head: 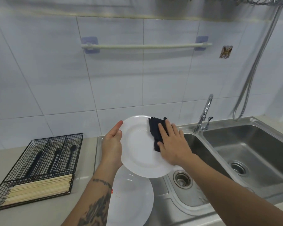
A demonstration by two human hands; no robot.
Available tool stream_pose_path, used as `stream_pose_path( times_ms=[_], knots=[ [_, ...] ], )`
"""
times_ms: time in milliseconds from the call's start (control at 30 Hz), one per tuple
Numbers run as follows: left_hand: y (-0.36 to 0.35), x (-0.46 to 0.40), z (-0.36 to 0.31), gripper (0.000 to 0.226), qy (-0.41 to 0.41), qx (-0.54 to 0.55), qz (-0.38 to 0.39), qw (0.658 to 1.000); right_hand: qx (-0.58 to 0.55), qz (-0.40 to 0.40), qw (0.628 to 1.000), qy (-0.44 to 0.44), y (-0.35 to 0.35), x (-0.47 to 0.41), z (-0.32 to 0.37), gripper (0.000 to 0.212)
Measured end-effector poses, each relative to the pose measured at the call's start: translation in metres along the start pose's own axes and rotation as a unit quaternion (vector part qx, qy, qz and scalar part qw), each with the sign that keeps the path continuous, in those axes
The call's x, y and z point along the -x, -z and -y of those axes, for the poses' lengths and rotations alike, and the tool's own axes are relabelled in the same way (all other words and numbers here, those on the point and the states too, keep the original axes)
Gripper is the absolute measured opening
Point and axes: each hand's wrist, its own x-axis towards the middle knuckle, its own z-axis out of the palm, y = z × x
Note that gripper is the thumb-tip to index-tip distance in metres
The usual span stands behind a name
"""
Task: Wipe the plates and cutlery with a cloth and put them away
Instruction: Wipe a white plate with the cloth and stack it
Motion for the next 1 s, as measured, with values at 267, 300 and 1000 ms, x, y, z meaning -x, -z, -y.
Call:
stream_pose_path(
  times_ms=[267, 300, 1000],
  knots=[
    [-0.009, -0.01, 0.004, 0.038, -0.028, 0.079, -0.094, 0.992, -0.17, 0.009, 0.985, -0.029, 0.008, 0.043, 0.033, 0.06],
    [-0.01, -0.011, 0.006, 0.038, -0.028, 0.084, -0.105, 0.991, -0.176, 0.013, 0.984, -0.014, 0.008, 0.046, 0.037, 0.059],
    [-0.005, -0.019, 0.005, 0.033, 0.136, 0.159, -0.162, 0.964, -0.182, -0.125, 0.965, 0.145, 0.006, 0.041, 0.031, 0.027]
  ],
)
